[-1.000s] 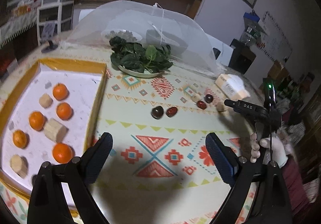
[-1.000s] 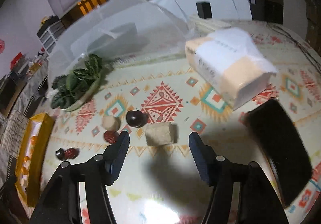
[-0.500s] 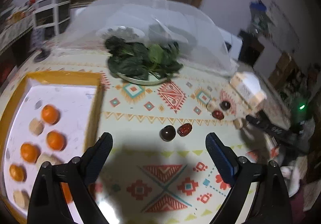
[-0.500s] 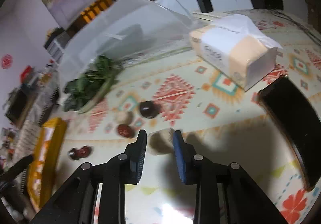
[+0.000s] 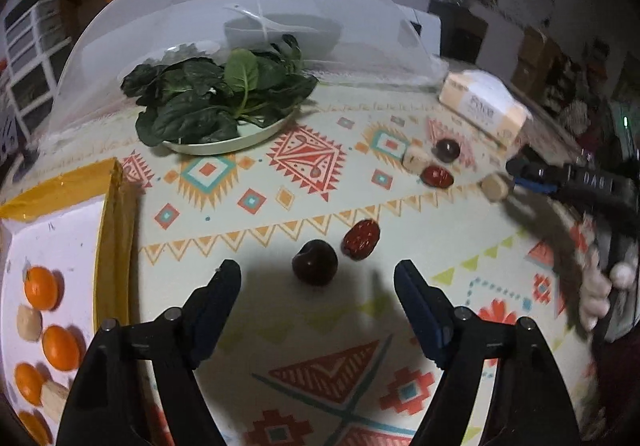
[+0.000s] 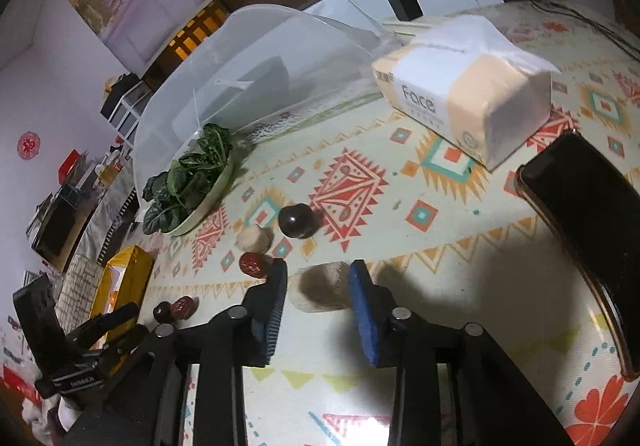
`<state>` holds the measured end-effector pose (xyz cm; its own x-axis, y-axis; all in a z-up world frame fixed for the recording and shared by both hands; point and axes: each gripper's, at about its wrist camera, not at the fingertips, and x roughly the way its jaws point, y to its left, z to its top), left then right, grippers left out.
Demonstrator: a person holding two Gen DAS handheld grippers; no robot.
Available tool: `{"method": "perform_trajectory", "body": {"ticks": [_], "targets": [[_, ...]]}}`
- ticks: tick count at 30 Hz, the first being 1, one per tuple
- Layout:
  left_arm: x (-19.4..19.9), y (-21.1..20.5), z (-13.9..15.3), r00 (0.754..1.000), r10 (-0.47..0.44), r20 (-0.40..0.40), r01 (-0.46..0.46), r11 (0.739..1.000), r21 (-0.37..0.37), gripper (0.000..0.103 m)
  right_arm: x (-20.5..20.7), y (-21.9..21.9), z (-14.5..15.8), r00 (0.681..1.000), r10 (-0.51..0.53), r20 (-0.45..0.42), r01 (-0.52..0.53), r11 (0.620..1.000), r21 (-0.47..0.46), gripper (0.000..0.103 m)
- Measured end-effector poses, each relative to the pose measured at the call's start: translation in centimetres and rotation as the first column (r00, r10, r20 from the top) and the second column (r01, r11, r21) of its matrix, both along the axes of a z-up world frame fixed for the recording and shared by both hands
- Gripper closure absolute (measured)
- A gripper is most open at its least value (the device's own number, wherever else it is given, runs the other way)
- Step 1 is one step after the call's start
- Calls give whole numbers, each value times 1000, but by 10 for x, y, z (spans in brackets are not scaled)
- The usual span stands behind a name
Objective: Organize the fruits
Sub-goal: 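Grasp a white yam chunk on the table with the right tool, then grasp a dark round fruit with the left tool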
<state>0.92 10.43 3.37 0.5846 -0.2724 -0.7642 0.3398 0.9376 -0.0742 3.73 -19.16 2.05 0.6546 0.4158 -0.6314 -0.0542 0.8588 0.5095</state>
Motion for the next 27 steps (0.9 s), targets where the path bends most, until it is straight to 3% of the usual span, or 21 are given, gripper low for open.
{"method": "perform_trajectory", "body": {"ticks": [7, 9, 11, 13, 18, 22, 24, 25, 27], "targets": [[17, -8, -13, 999, -34, -24, 35, 999, 30, 25, 1, 2, -4, 1000, 3, -4, -3, 1000, 1, 58], [17, -11, -15, 998, -46, -32, 47, 998, 36, 38, 1, -1, -4, 1000, -6, -3, 6, 1000, 8, 57], [19, -12, -17, 997, -55, -47, 57, 998, 30, 61, 2, -2, -5, 1000, -13, -4, 13, 1000, 7, 51], [19, -12, -17, 998, -50, -44, 52, 998, 29, 64, 2, -1, -5, 1000, -8, -7, 8, 1000, 7, 50], [19, -14, -18, 999, -30, -41, 30, 999, 18, 59, 2, 6, -5, 1000, 11, -9, -11, 1000, -22, 50], [15, -28, -20, 999, -28, -22, 29, 996, 87, 56, 3, 17, -6, 999, 38, -16, -39, 996, -81, 50], [13, -31, -18, 1000, -14, -8, 15, 994, 109, 66, 4, 23, -6, 999, 42, -15, -44, 992, -116, 50], [12, -29, -16, 1000, 0, -2, 0, 994, 106, 77, 3, 24, -6, 999, 41, -14, -42, 991, -126, 50], [11, -19, -12, 1000, 23, -15, -22, 998, 50, 81, 3, 26, -6, 999, 35, -12, -36, 988, -149, 59]]}}
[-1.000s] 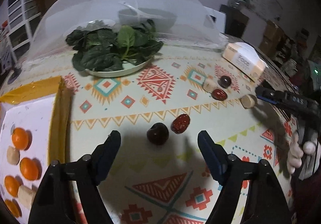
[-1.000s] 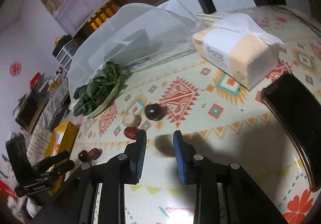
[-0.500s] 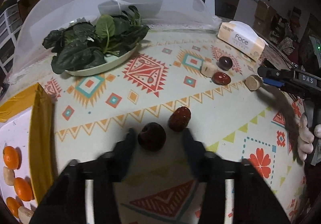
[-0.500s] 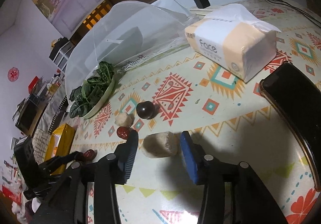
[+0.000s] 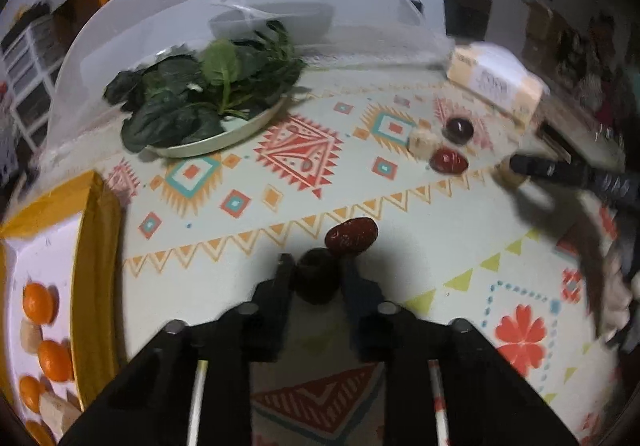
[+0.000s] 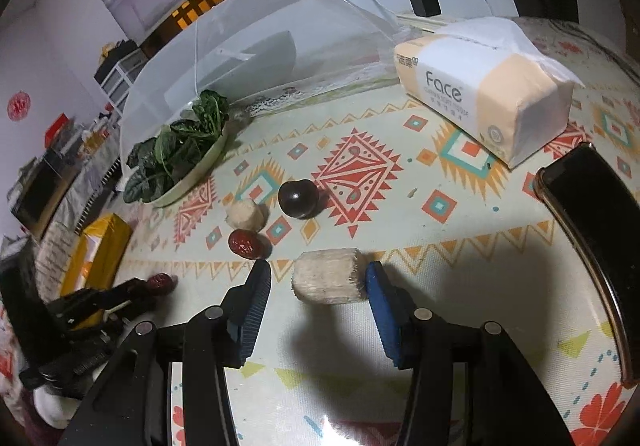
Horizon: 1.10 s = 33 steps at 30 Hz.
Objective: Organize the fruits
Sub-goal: 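Grasp a dark round fruit with the left tool, then carry the yam chunk and dark fruit over the white tray and release both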
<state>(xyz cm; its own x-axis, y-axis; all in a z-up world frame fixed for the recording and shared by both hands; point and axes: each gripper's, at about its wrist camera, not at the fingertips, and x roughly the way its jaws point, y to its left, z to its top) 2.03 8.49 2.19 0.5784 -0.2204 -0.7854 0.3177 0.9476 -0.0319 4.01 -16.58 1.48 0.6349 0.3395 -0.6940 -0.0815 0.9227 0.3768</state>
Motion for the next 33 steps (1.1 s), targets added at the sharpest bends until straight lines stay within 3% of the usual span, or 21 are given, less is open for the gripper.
{"method": "perform_trajectory", "body": {"ticks": [1, 8, 12, 18, 25, 33], "targets": [[-2, 7, 2, 1000, 7, -11, -7, 999, -52, 81, 0, 1, 0, 1000, 4, -1, -4, 1000, -3, 64], [-40, 26, 19, 999, 36, 31, -33, 994, -102, 81, -8, 12, 6, 1000, 17, 26, -15, 998, -60, 64], [-63, 42, 31, 997, 45, 62, -37, 992, -117, 81, -19, 13, 15, 999, 19, 27, -19, 1000, -13, 64], [-97, 82, 62, 987, 119, 112, -94, 974, -208, 81, -40, 43, 40, 995, 93, 41, -95, 995, 43, 64], [-135, 157, 79, 944, 296, 144, -249, 928, -276, 81, -53, 137, 68, 957, 282, 67, -289, 950, 121, 64], [-156, 252, 67, 869, 485, 97, -429, 837, -341, 81, -56, 264, 64, 884, 466, 33, -465, 873, 144, 64]]}}
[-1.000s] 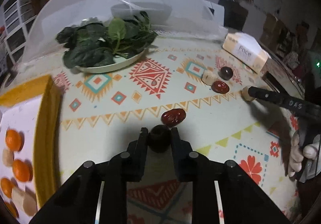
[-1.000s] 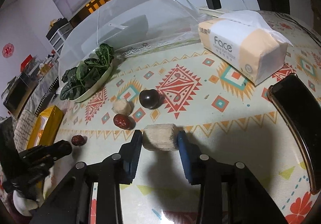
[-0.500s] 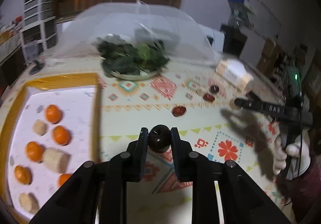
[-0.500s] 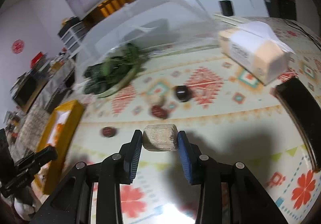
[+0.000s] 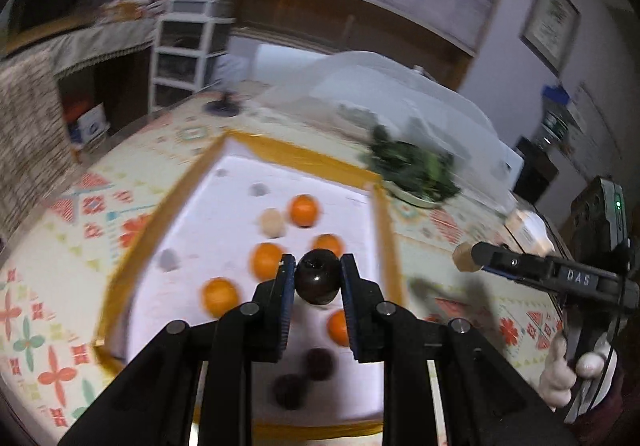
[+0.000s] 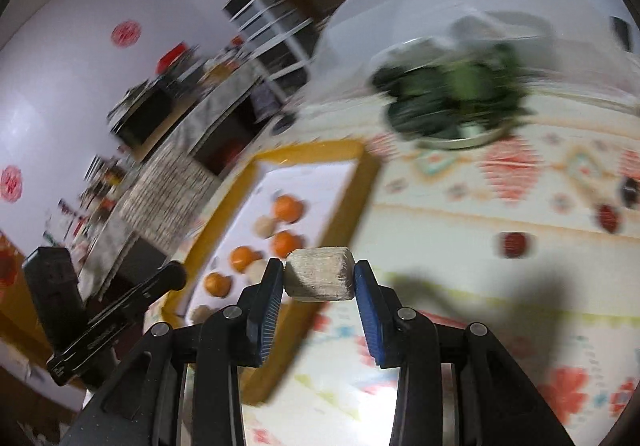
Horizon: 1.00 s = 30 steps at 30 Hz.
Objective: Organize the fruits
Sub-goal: 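Carry the yam chunk and dark fruit over the white tray and release both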
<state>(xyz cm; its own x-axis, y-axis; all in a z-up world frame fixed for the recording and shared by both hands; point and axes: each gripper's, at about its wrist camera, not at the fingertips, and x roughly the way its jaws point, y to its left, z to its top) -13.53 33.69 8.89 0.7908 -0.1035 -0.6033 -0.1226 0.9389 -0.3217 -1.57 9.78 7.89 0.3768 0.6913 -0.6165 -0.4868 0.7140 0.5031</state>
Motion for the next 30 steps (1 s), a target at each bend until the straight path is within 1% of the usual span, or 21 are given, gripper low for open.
{"method": "perform_trajectory", "body": {"ticks": [3, 6, 11, 13, 15, 16, 17, 19, 21, 23, 27, 29, 30], "targets": [[-2, 22, -11, 999, 33, -23, -34, 999, -33, 81, 7, 38, -11, 999, 39, -27, -40, 999, -28, 64], [-3, 34, -20, 998, 50, -40, -51, 998, -43, 81, 16, 69, -21, 999, 46, -29, -48, 996, -77, 64], [-3, 43, -28, 997, 53, -50, -57, 996, -69, 81, 30, 89, -29, 1000, 15, -12, -17, 990, -140, 64], [-4, 43, -29, 997, 57, -55, -60, 996, -66, 81, 36, 95, -30, 1000, -2, 11, 4, 984, -175, 64], [-2, 44, -31, 997, 57, -58, -61, 996, -69, 79, 41, 99, -32, 1000, -13, 28, 18, 979, -204, 63], [-2, 43, -31, 997, 54, -60, -58, 996, -68, 74, 41, 98, -31, 999, -21, 34, 28, 977, -211, 63], [-2, 42, -30, 997, 54, -62, -58, 996, -66, 64, 42, 99, -31, 999, -30, 38, 37, 976, -213, 63], [-4, 41, -27, 997, 62, -53, -65, 996, -57, 55, 45, 98, -32, 998, -44, 32, 50, 978, -204, 63], [-7, 42, -23, 997, 68, -44, -70, 996, -54, 53, 46, 96, -33, 998, -58, 35, 64, 978, -200, 61], [-9, 42, -18, 997, 73, -33, -75, 995, -61, 42, 45, 94, -31, 998, -60, 37, 66, 979, -191, 61], [-15, 38, -7, 996, 84, -10, -85, 995, -59, 33, 41, 86, -21, 996, -67, 60, 76, 982, -173, 60], [-18, 34, 0, 996, 90, -2, -90, 995, -52, 25, 37, 79, -15, 995, -72, 74, 83, 983, -163, 56], [-19, 31, 3, 996, 87, 3, -87, 995, -47, 23, 36, 75, -12, 994, -74, 79, 86, 984, -157, 55]]}}
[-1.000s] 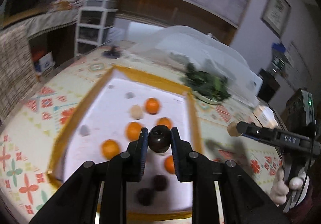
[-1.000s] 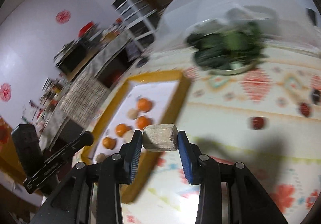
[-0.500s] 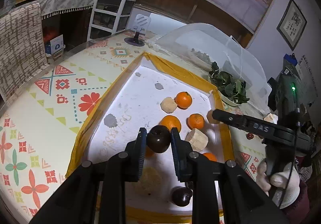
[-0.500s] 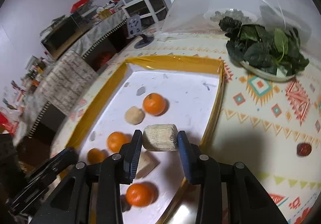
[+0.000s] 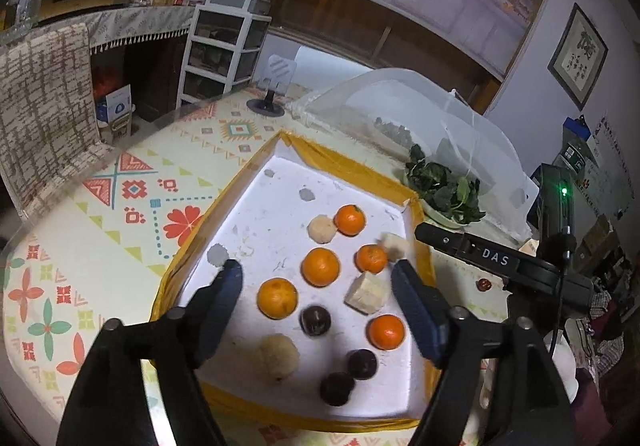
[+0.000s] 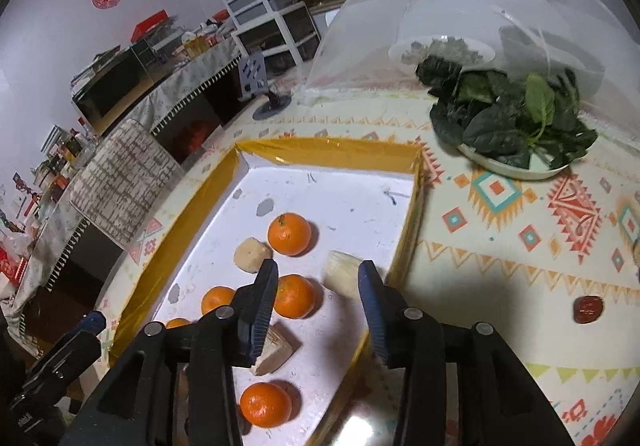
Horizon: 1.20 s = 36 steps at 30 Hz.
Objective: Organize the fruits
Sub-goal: 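Carry the yam chunk and dark fruit over the white tray and release both, then move both open tools back over the remaining table items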
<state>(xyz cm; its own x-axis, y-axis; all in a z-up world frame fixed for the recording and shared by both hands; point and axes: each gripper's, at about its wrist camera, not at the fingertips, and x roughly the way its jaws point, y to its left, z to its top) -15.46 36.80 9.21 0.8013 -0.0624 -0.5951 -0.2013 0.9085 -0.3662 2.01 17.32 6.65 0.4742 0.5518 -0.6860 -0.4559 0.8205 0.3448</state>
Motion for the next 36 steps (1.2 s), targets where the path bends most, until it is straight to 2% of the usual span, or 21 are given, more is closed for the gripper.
{"method": "perform_trajectory", "body": {"ticks": [4, 8, 13, 17, 21, 24, 29, 36], "targets": [[-5, -17, 14, 1000, 6, 6, -6, 999, 41, 10, -9, -24, 9, 1000, -16, 27, 16, 1000, 8, 54], [-9, -38, 28, 999, -39, 28, 38, 999, 38, 10, -14, -67, 11, 997, -66, 34, 65, 998, 13, 54], [-10, -76, 38, 992, -121, 27, 119, 991, 53, 10, -16, -149, 8, 982, -183, 40, 183, 983, 2, 52], [-7, -111, 40, 978, -209, 30, 207, 977, 54, 9, -17, -231, 6, 944, -327, 38, 327, 945, -6, 52], [7, -154, 31, 955, -298, -3, 297, 954, 48, 9, -16, -314, 2, 882, -470, 7, 470, 882, -1, 51], [18, -183, 20, 934, -356, -44, 357, 933, 35, 9, -14, -351, -3, 853, -522, -18, 522, 853, -1, 51], [29, -217, 8, 909, -407, -91, 412, 910, 43, 9, 6, -365, -12, 847, -530, -41, 530, 848, -9, 51], [37, -222, -1, 914, -384, -131, 394, 917, 59, 9, 62, -334, -31, 876, -480, -49, 477, 877, -56, 51]]}}
